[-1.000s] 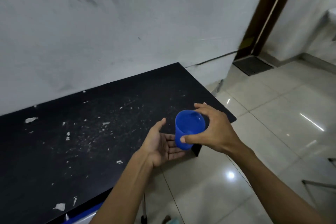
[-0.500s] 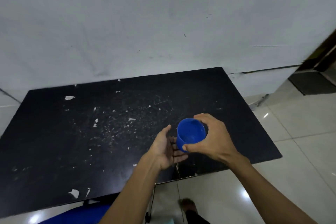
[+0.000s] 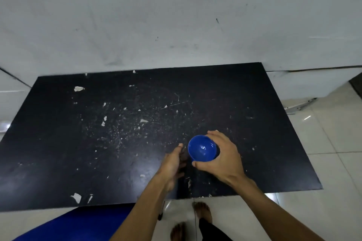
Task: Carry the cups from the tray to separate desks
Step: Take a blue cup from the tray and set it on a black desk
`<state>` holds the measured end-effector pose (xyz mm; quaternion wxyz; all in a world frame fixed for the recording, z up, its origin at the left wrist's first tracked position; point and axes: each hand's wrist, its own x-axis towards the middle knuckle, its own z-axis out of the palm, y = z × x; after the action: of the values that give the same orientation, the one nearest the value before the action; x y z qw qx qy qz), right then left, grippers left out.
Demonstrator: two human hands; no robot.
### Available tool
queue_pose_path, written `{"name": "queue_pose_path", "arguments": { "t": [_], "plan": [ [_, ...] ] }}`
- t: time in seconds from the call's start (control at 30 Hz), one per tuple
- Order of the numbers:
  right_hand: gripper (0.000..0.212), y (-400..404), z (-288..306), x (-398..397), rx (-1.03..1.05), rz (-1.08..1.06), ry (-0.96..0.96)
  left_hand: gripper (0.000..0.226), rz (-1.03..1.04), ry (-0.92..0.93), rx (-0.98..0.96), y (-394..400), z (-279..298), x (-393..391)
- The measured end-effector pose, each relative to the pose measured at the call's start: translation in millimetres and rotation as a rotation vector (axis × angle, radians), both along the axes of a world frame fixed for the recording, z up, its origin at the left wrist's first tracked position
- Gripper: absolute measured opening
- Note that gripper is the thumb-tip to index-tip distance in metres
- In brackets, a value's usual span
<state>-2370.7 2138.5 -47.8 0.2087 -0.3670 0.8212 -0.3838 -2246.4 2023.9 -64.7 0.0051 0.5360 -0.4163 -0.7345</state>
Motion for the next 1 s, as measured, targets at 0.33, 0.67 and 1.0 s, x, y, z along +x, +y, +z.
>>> {"name": "queue_pose_path", "arguments": {
  "t": [0.33, 0.67, 1.0],
  "plan": [
    [0.089, 4, -36, 5, -0.014, -0.038, -0.062, 0.052, -0.259, -0.054, -0.602, 13, -32, 19],
    [0.083, 1, -54, 7, -0.002, -0.048, -0.07, 0.076, -0.553, -0.192, -0.893, 14, -50, 33],
    [0.074, 1, -55, 10, 0.018, -0.052, -0.099, 0.075, -0.692, -0.327, -1.007, 16, -53, 39]
  ]
}}
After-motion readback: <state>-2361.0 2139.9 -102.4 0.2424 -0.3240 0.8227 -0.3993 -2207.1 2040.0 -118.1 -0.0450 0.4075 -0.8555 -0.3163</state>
